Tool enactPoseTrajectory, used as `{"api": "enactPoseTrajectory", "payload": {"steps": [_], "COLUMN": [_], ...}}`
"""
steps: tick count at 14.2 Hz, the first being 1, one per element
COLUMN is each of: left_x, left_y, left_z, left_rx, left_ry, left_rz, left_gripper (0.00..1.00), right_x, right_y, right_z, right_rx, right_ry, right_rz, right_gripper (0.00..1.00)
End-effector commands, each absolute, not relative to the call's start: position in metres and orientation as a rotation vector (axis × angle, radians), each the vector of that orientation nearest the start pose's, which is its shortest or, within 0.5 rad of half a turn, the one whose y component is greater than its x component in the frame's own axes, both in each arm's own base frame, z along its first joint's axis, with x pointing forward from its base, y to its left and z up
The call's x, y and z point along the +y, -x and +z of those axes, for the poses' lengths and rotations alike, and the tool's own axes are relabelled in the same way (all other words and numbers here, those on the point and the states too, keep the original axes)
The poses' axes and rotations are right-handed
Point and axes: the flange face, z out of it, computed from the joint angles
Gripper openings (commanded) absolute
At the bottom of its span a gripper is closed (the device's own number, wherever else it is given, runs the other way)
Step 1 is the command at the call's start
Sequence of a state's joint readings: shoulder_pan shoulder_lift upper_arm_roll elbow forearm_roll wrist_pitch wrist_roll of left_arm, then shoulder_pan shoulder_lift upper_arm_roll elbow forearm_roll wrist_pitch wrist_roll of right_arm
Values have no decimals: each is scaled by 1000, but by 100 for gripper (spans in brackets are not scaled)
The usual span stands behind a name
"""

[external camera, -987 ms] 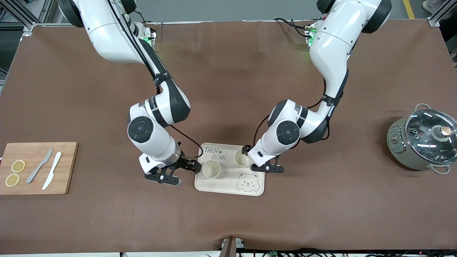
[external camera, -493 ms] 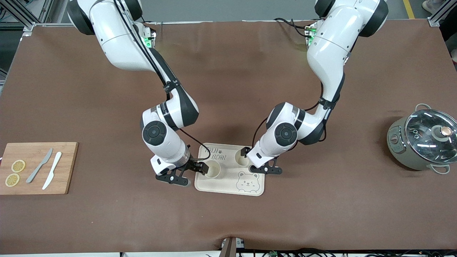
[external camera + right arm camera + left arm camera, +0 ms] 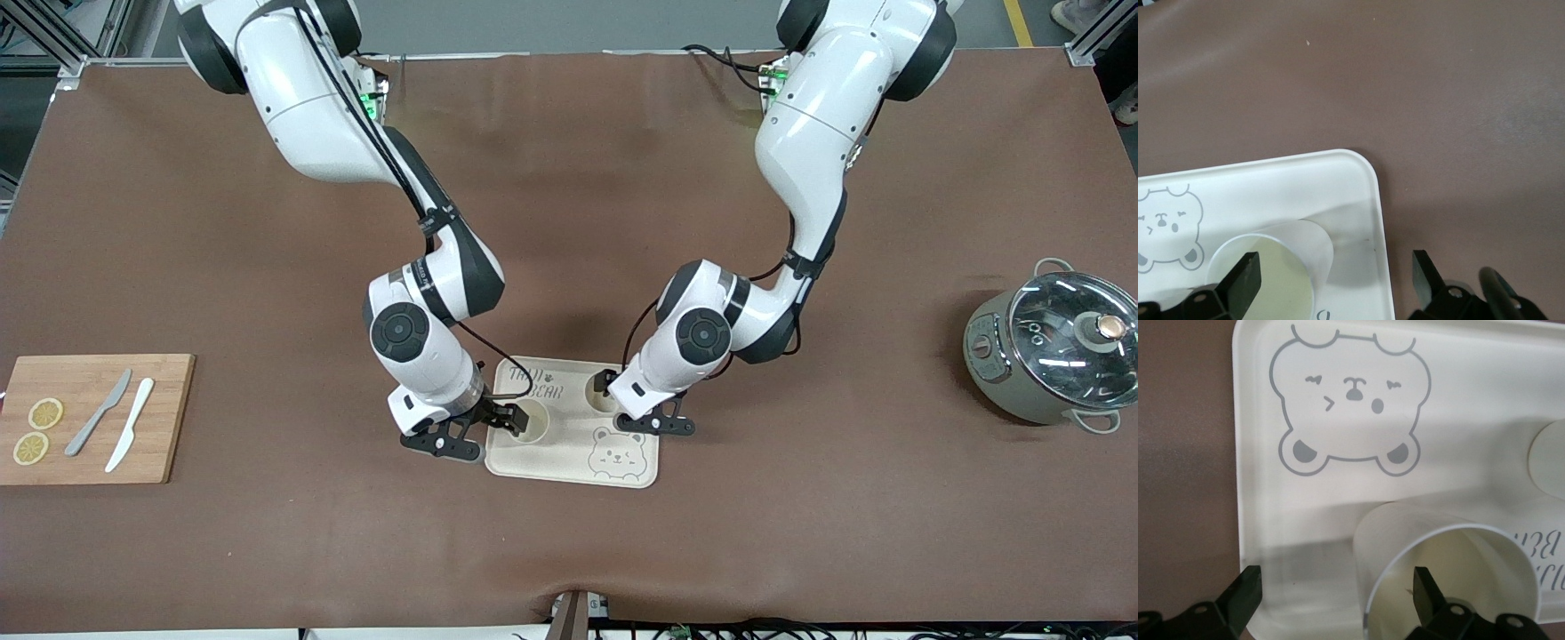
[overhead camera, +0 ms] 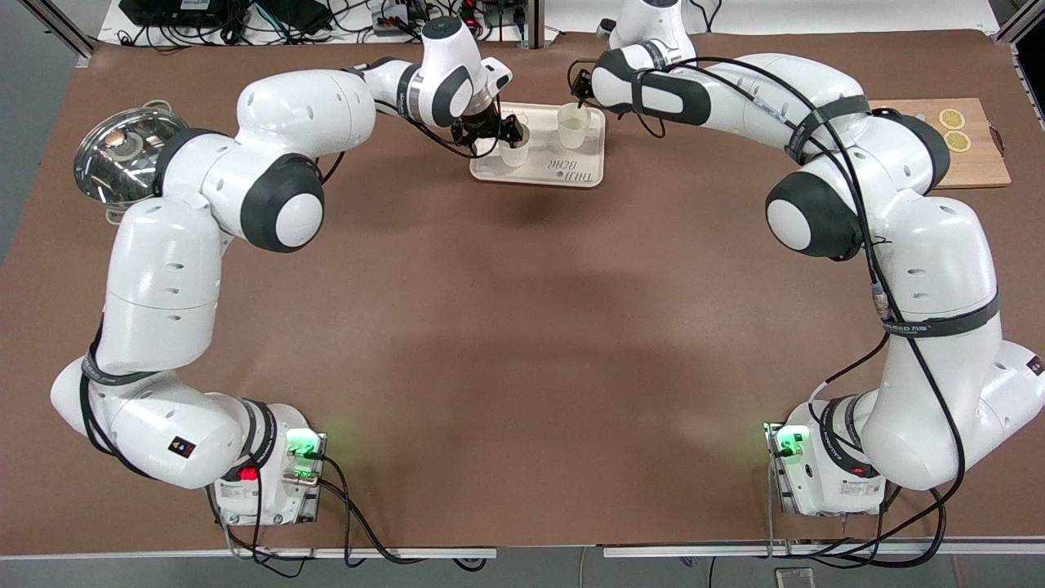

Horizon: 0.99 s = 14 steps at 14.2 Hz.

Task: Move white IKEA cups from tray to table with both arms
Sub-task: 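Close both grippers on the cup rims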

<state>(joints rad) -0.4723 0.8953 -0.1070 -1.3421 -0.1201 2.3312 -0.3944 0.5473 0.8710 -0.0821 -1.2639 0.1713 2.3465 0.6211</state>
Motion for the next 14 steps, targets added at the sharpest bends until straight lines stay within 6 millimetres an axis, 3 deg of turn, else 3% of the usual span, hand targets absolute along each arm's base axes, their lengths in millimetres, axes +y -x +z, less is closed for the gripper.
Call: {"api": "enactPoseTrajectory", "payload": {"steps": [1, 8, 9, 10, 14], "left_x": [-400, -410, -412, -410, -410], "left_y": [-639, -633, -634, -635, -631], "left_z": [200, 194, 194, 208, 208], "left_rx": [108, 99, 60, 16, 32], "left_ry": [3344, 3348, 3353, 3365, 3337], "left_rz": [-28, -36, -42, -29, 37], "left_gripper": [100, 100, 75, 1, 0], "right_x": [376, 386, 386, 386, 385], "right_y": [-681, -673, -673, -672, -673], "right_z": [252, 235, 233, 231, 225], "right_rx": [344, 357, 356, 352, 351], "right_ry": [2929, 2943, 2946, 2949, 2949], "right_rz": [-228, -201, -199, -199, -202], "right_gripper": [100, 100, 100, 100, 100]}}
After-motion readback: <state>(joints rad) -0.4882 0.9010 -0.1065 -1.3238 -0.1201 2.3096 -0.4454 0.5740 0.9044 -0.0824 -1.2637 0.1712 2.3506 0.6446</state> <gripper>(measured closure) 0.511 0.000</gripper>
